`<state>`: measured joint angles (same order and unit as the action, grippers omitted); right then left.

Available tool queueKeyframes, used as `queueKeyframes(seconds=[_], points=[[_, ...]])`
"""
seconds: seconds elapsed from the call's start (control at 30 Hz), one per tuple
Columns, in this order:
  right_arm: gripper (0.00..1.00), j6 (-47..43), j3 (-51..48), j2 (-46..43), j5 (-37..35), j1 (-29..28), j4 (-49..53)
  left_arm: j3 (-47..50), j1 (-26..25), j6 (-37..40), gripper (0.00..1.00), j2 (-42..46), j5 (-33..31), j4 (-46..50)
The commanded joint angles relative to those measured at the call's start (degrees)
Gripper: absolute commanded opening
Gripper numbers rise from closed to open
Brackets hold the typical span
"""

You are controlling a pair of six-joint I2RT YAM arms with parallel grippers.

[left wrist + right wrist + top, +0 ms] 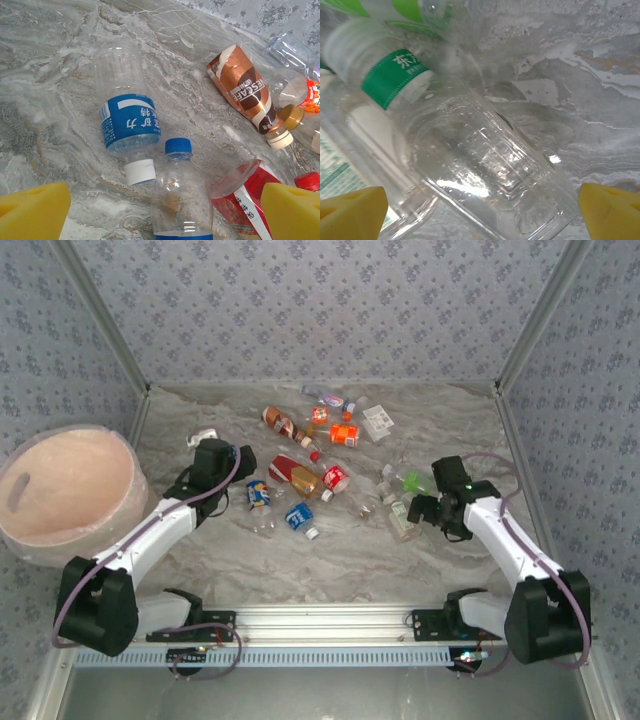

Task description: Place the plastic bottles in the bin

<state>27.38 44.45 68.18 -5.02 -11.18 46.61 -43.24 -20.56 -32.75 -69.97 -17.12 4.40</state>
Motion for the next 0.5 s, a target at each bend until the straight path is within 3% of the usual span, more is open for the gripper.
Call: queueKeyframes(seconds=[0.0, 0.2, 0.33, 0.47], points=[[1.0, -0.53, 1.41, 1.19, -5.64, -1.03, 1.55, 0.4, 0.65, -1.7, 0.98, 0.09, 0.71, 0.43], [1.0, -3.11, 0.81, 2.02, -1.43, -3.64, -0.76, 0.44, 1.13, -2.56, 0.98, -0.01, 0.55, 0.78], [1.0, -3.36, 1.12, 1.0, 5.84, -4.54, -3.79, 0.38, 1.22, -3.0, 0.98, -0.42, 0.67, 0.69], [1.0, -3.01, 1.65, 0.92, -2.39, -4.52, 0.1, -0.13, 1.26, -3.13, 0.98, -1.12, 0.97, 1.13]])
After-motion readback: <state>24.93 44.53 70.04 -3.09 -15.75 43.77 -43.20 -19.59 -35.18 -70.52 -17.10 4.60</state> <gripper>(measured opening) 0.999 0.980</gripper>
